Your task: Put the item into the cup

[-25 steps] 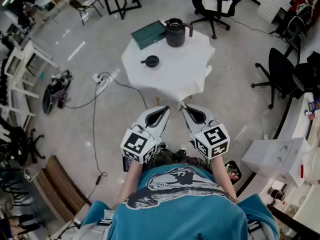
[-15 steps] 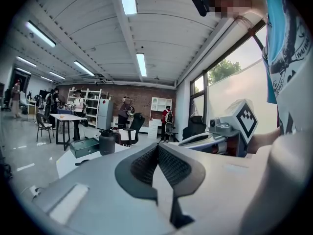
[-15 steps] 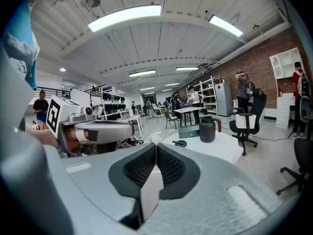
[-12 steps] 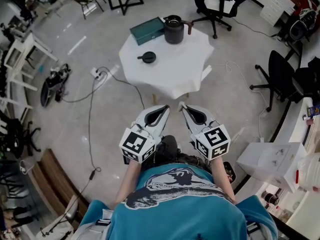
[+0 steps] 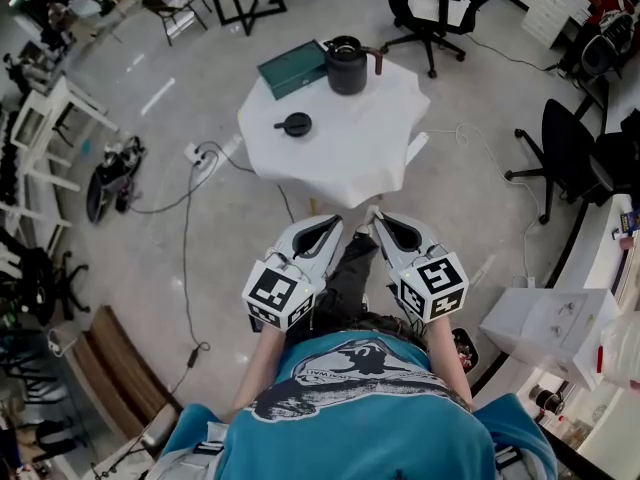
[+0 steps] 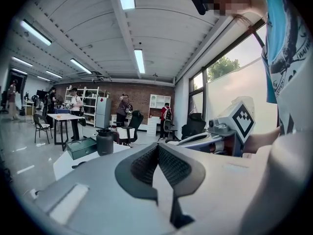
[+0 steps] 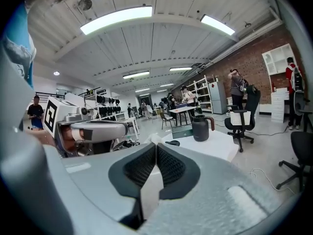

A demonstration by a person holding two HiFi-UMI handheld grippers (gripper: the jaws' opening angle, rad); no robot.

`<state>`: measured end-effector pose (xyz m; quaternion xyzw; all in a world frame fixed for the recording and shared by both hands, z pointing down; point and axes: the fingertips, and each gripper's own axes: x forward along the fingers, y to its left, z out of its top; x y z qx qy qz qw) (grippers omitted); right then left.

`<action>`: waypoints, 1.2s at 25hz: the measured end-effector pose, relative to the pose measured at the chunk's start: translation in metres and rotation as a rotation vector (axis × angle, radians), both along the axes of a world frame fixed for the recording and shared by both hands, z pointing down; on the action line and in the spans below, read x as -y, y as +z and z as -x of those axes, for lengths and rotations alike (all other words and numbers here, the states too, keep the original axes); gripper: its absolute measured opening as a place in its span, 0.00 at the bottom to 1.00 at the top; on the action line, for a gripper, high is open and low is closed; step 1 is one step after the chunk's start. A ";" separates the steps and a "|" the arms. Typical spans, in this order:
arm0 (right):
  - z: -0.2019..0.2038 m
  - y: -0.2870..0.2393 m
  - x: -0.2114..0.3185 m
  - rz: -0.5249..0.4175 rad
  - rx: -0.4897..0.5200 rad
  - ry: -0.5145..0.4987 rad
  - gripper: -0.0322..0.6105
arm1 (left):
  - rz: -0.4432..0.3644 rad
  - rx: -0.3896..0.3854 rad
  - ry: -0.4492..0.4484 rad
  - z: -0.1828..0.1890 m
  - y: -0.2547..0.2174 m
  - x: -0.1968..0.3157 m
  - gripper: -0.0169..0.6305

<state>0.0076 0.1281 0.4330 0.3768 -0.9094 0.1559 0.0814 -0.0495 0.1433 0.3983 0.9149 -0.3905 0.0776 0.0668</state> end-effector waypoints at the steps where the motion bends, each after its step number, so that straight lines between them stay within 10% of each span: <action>1: -0.001 0.001 0.005 0.002 0.000 0.002 0.07 | 0.000 -0.005 0.002 0.000 0.000 0.006 0.03; 30: 0.013 0.006 0.244 0.064 -0.105 -0.025 0.07 | 0.054 -0.096 0.002 0.012 0.007 0.254 0.03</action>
